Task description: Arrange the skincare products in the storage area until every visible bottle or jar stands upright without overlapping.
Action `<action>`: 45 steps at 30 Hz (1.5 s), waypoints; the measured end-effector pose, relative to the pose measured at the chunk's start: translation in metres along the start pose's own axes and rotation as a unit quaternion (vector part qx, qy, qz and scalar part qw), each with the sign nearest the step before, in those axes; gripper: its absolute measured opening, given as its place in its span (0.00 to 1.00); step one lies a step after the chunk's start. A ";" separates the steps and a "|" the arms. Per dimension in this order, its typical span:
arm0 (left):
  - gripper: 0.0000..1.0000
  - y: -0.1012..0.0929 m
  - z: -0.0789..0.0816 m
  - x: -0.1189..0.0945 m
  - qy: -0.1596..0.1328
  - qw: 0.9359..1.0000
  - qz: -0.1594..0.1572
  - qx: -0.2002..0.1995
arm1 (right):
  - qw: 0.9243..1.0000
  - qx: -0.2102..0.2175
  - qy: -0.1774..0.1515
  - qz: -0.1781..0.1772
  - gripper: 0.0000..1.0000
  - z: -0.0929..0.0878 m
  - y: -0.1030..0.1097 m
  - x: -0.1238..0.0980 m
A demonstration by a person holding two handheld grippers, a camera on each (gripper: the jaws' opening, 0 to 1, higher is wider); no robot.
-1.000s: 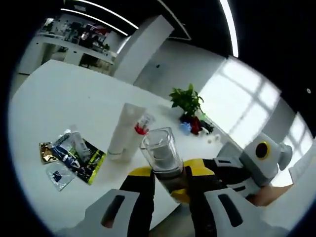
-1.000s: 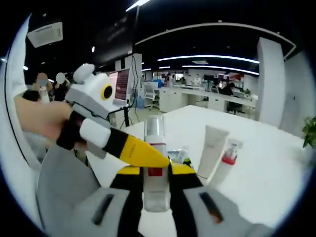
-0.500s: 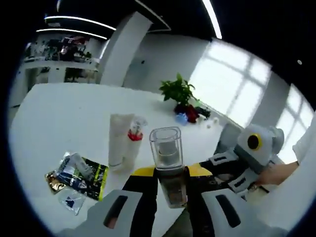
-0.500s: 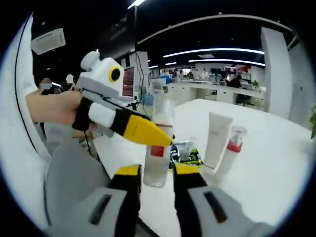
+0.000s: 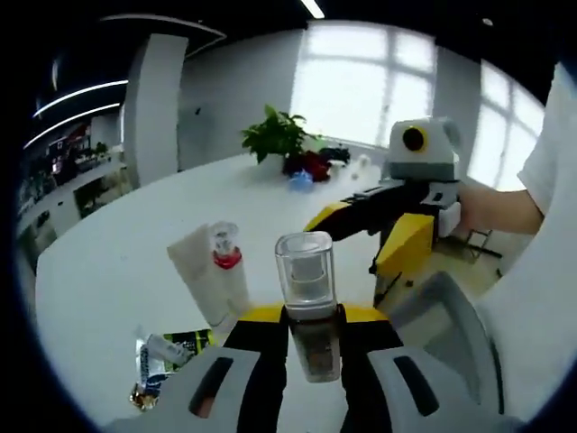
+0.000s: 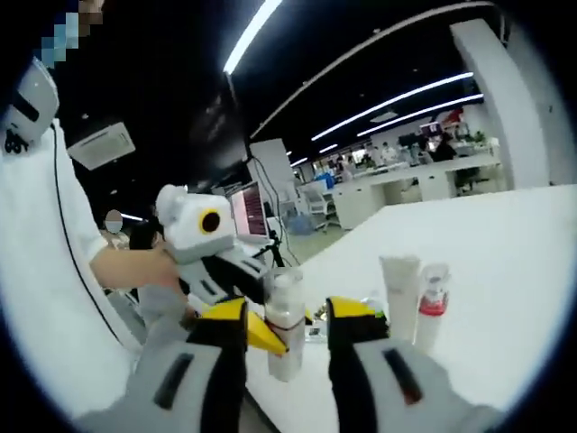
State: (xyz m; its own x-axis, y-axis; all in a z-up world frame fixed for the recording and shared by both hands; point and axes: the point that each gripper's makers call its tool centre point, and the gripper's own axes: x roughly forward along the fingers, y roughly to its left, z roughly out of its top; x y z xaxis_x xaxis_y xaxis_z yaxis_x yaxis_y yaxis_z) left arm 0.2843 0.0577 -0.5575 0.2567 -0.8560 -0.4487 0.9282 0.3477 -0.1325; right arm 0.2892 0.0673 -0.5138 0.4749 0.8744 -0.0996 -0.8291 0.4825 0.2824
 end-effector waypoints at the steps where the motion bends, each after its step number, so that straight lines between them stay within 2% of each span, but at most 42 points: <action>1: 0.18 -0.001 0.000 0.001 0.000 1.000 -0.004 0.003 | 1.000 0.003 0.002 0.005 0.34 -0.002 0.002 0.003; 7: 0.18 -0.009 0.002 0.005 0.002 0.999 -0.033 0.017 | 1.000 0.008 0.012 0.014 0.32 -0.009 0.003 0.009; 11: 0.18 -0.008 0.001 0.011 0.005 0.999 -0.040 0.019 | 1.000 0.015 0.009 0.008 0.23 -0.009 -0.004 0.008; 16: 0.19 -0.005 0.002 0.019 0.000 0.999 -0.042 0.031 | 1.000 0.005 0.008 -0.014 0.22 -0.008 -0.012 0.007; 18: 0.19 -0.001 0.001 0.023 0.000 0.999 -0.036 0.033 | 0.999 -0.014 0.012 -0.033 0.22 -0.009 -0.018 0.007; 22: 0.19 0.010 -0.011 0.034 0.014 0.999 -0.020 0.036 | 0.997 -0.043 0.022 -0.058 0.22 -0.012 -0.028 0.007; 27: 0.17 0.016 -0.026 0.046 0.032 0.998 -0.011 0.046 | 0.991 -0.085 0.059 -0.088 0.22 -0.028 -0.041 0.007; 34: 0.17 0.029 -0.046 0.068 0.057 0.997 -0.003 0.045 | 0.981 -0.125 0.106 -0.101 0.22 -0.054 -0.056 0.011; 45: 0.17 0.046 -0.073 0.096 0.091 0.995 -0.006 0.051 | 0.974 -0.119 0.135 -0.135 0.22 -0.090 -0.088 0.016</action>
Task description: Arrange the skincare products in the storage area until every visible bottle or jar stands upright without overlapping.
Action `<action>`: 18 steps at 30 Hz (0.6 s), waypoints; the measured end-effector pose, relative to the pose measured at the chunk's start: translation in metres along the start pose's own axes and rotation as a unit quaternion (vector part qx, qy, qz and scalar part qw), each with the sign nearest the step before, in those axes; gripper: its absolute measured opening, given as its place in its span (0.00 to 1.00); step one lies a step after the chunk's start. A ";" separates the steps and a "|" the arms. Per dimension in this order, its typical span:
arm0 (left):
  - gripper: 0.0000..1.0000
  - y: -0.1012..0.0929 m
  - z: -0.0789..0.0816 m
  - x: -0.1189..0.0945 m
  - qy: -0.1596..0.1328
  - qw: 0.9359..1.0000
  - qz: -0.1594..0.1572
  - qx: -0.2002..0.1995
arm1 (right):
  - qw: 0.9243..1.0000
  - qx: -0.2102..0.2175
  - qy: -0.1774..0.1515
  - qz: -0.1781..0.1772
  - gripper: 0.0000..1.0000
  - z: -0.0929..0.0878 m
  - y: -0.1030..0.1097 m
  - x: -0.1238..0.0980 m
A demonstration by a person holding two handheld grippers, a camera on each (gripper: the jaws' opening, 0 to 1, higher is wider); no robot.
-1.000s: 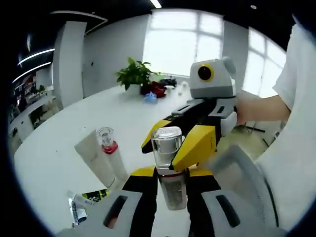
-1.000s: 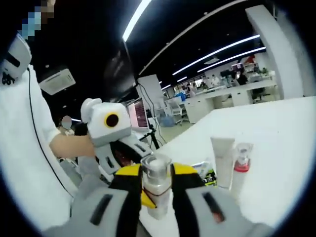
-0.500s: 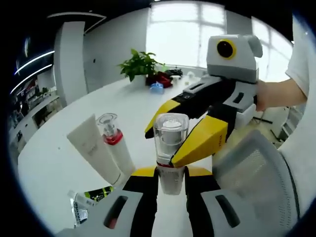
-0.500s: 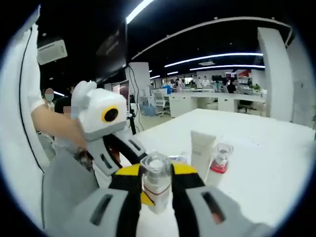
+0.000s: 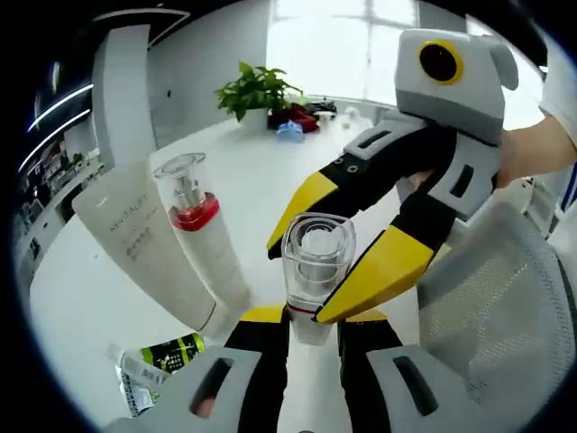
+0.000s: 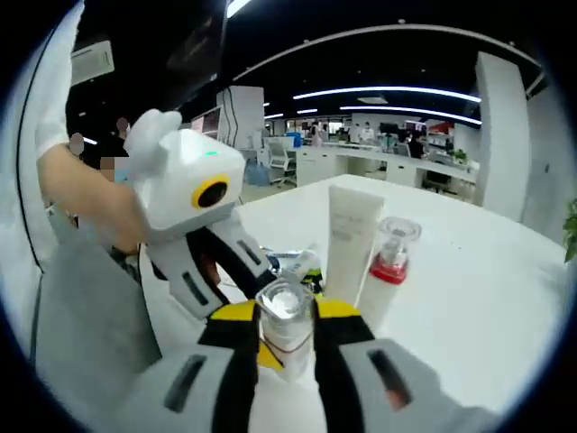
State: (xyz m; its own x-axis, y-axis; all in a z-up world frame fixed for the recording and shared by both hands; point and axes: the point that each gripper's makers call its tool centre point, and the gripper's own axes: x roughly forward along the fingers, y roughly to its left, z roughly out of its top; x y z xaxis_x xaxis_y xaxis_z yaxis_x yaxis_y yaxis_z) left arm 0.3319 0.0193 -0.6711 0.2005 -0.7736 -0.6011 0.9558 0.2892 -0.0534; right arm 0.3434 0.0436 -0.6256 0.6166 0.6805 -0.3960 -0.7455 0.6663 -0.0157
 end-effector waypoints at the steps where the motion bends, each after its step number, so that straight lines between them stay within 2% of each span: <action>1: 0.17 0.002 -0.003 0.004 0.002 1.000 -0.001 0.000 | 1.000 0.000 0.004 -0.004 0.22 -0.003 -0.001 0.002; 6: 0.17 0.011 -0.012 0.020 0.005 1.000 -0.003 0.006 | 1.000 -0.002 0.021 -0.022 0.22 -0.017 -0.011 0.010; 10: 0.17 0.019 -0.013 0.027 0.006 1.000 -0.008 0.019 | 0.999 0.000 0.028 -0.034 0.22 -0.023 -0.021 0.015; 13: 0.17 0.026 -0.009 0.031 -0.007 1.000 -0.013 0.017 | 0.999 0.010 0.021 -0.040 0.22 -0.020 -0.031 0.016; 18: 0.18 0.034 -0.004 0.035 -0.011 1.000 -0.018 0.023 | 0.999 0.014 0.021 -0.046 0.22 -0.018 -0.042 0.020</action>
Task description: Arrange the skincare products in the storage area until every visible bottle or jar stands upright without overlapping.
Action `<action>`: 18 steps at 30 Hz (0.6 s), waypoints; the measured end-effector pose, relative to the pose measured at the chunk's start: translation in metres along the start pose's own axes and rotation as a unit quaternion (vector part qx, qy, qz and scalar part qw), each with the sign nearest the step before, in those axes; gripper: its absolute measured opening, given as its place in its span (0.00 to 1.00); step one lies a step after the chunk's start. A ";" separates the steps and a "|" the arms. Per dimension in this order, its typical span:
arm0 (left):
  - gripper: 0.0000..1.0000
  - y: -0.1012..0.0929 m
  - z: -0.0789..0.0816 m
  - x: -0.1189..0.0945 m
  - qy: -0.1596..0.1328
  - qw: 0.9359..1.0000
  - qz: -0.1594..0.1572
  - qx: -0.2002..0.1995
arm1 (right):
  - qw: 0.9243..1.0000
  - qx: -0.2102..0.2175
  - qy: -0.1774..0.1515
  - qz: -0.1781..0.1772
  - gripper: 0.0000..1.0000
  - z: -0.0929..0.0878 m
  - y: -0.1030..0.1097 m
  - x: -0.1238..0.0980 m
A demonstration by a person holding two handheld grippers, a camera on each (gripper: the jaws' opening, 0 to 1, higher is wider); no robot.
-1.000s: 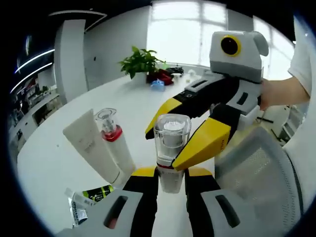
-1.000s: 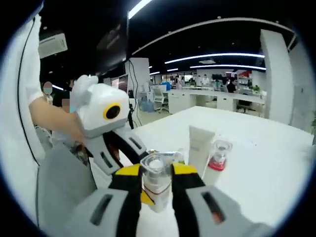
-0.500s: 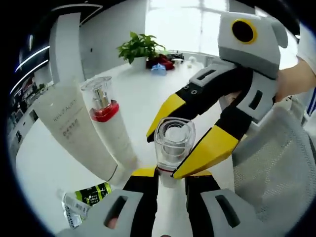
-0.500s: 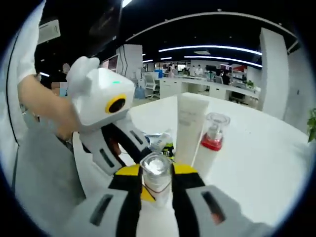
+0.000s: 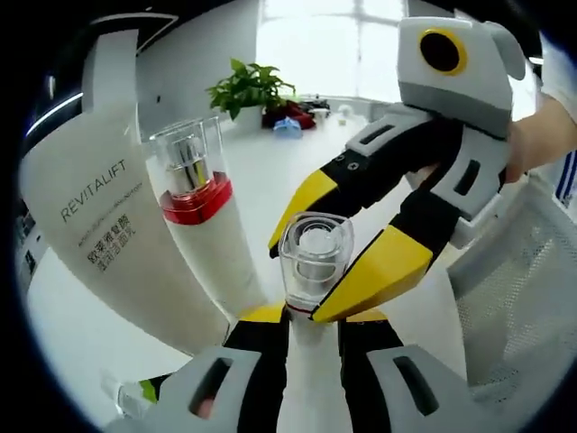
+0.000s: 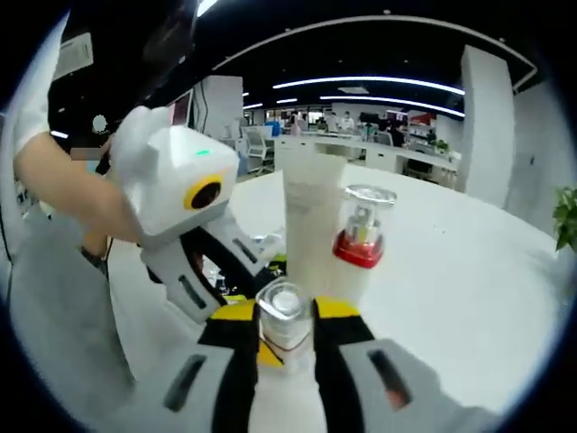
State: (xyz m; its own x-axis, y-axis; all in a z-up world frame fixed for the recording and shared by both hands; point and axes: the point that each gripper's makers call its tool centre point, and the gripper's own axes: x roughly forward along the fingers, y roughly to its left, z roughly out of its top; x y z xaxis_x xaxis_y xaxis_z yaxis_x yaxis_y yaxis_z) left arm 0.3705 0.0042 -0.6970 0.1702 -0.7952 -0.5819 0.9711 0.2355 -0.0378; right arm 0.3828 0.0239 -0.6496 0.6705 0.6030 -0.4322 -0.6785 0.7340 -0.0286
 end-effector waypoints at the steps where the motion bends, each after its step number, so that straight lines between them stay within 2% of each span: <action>1: 0.18 0.002 0.001 0.001 0.000 1.000 0.000 0.001 | 1.000 0.002 0.000 -0.002 0.22 0.000 -0.002 0.001; 14: 0.19 0.008 0.005 0.008 0.003 1.000 0.001 0.006 | 0.999 0.033 -0.004 -0.012 0.22 0.002 -0.015 0.004; 18: 0.19 0.010 0.005 0.010 0.005 1.000 0.005 0.006 | 1.000 0.027 -0.004 -0.015 0.22 0.002 -0.016 0.005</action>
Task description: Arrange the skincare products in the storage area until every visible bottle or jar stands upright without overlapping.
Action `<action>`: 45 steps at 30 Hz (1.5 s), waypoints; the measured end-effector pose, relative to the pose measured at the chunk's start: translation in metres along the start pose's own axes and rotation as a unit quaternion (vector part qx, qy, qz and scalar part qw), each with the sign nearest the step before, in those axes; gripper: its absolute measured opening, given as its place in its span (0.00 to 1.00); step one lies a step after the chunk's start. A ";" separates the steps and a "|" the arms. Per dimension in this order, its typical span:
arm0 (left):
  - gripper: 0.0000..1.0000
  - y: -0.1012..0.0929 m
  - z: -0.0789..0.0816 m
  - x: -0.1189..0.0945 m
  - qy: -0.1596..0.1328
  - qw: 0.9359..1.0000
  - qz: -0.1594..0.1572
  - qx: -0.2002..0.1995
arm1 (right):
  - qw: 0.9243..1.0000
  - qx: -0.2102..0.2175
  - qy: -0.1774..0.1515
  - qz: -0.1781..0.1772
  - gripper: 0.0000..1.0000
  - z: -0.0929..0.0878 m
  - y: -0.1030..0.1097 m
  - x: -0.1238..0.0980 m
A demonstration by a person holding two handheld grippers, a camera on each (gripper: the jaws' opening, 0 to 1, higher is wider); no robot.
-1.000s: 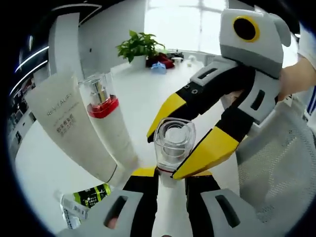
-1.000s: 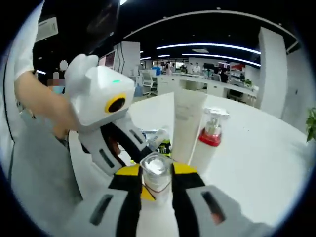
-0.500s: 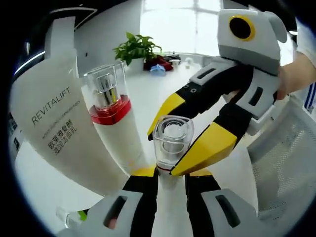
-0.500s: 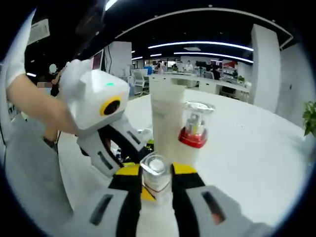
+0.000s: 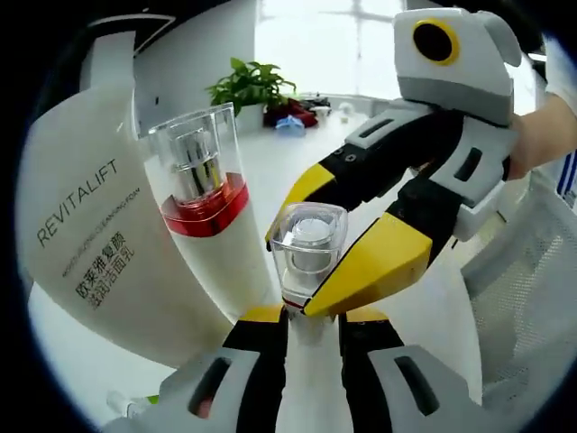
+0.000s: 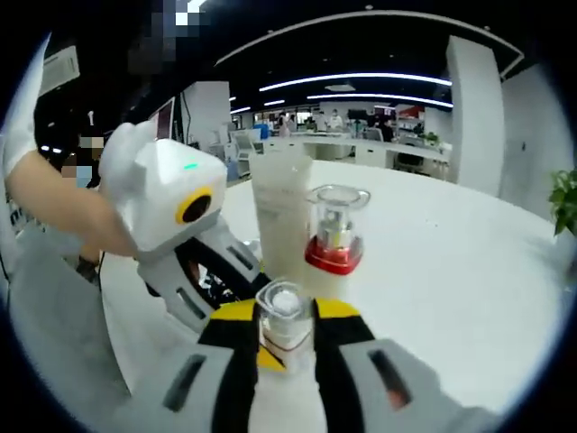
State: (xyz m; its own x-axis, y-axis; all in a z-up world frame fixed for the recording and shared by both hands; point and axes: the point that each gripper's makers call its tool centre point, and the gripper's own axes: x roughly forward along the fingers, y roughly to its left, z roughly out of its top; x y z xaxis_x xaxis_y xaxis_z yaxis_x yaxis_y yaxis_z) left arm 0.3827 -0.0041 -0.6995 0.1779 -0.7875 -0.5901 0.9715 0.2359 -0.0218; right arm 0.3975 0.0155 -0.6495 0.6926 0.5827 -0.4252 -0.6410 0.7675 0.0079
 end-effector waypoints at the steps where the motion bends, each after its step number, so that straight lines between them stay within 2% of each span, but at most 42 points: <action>1: 0.19 0.001 0.000 0.000 0.001 1.000 0.001 0.000 | 1.000 -0.001 0.000 -0.001 0.22 0.000 0.000 0.000; 9: 0.18 0.003 -0.002 0.003 0.006 1.000 0.004 0.002 | 1.000 -0.017 -0.006 0.002 0.22 0.000 -0.001 0.000; 29: 0.22 0.008 -0.005 0.003 0.013 1.000 0.020 -0.006 | 1.000 -0.021 -0.005 0.005 0.23 0.001 -0.004 0.001; 40: 0.22 0.003 -0.007 0.002 0.017 1.000 0.017 -0.006 | 1.000 -0.009 0.006 0.010 0.28 -0.006 -0.003 -0.002; 45: 0.26 0.003 -0.009 -0.002 0.022 1.000 0.020 -0.008 | 1.000 -0.001 0.005 0.007 0.35 -0.005 -0.004 -0.005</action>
State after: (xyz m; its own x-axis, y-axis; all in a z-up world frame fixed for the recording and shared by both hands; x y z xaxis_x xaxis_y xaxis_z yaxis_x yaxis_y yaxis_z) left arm 0.3843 0.0032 -0.7058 0.2082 -0.7514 -0.6262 0.9614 0.2748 -0.0102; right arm 0.3954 0.0080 -0.6520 0.6802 0.5900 -0.4349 -0.6507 0.7592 0.0121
